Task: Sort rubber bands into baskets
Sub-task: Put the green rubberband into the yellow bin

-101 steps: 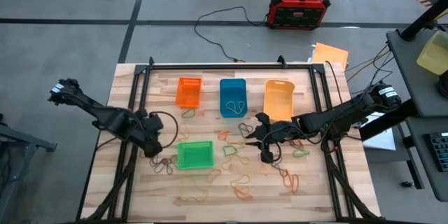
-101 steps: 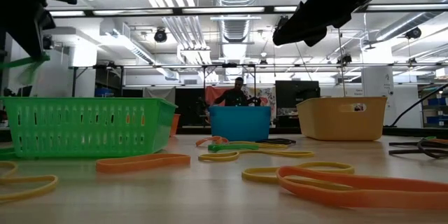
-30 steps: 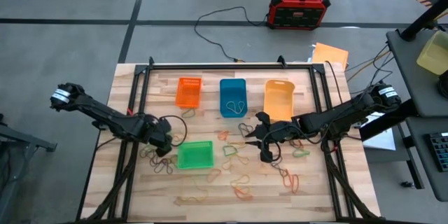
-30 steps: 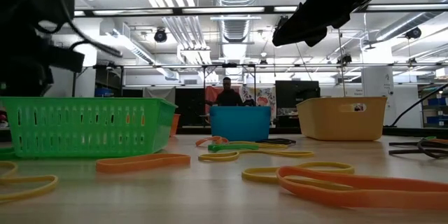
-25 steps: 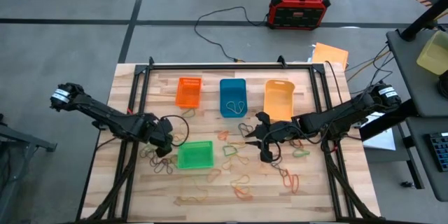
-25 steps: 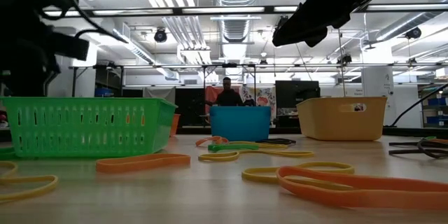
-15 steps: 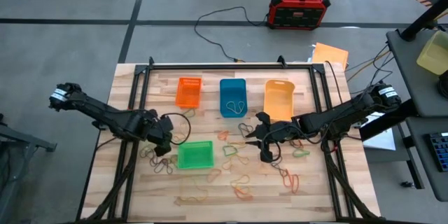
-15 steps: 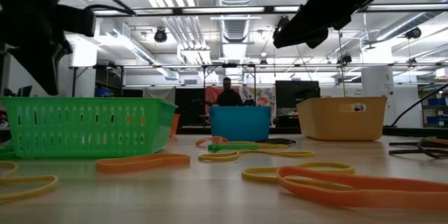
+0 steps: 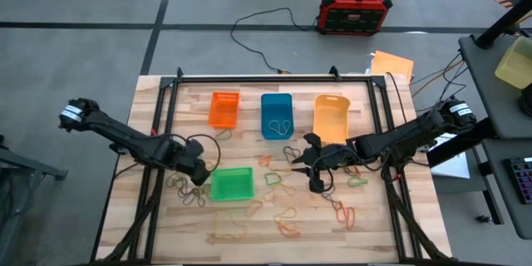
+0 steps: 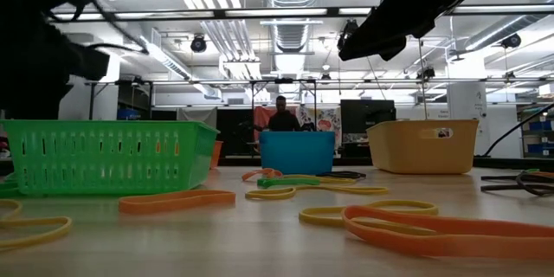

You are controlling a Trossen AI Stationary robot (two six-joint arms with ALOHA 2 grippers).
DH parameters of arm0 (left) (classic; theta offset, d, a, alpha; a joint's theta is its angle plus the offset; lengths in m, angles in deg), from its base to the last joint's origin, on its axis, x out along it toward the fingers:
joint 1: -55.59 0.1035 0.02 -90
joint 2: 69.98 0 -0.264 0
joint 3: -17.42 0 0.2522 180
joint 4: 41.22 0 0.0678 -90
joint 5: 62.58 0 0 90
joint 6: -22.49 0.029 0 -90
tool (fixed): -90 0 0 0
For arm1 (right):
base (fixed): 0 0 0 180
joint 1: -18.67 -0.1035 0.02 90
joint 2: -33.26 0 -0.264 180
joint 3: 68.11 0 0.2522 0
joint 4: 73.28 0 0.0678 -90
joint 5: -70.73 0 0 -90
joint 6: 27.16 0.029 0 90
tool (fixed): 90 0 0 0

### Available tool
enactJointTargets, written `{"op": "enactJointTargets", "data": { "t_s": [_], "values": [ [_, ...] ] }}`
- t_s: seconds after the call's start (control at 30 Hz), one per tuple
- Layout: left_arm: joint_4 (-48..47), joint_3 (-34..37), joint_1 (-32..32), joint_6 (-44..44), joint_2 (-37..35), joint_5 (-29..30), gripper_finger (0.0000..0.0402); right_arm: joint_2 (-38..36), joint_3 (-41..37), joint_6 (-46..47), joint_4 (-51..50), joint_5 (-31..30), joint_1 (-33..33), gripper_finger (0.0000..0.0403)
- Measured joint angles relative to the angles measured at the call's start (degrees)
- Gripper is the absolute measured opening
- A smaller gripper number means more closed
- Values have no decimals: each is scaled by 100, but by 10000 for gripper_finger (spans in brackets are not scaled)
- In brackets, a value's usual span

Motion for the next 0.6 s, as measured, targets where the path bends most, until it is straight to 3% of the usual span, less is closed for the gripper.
{"op": "enactJointTargets", "data": {
  "t_s": [0.27, 0.6],
  "values": [
    [5, 138, -2, -149, 360, -109, 178, 0, 0, 0, 1, 1, 0, 112],
    [7, 140, -18, -39, 874, -253, 157, 0, 0, 0, 1, 1, 0, 105]
  ]
}}
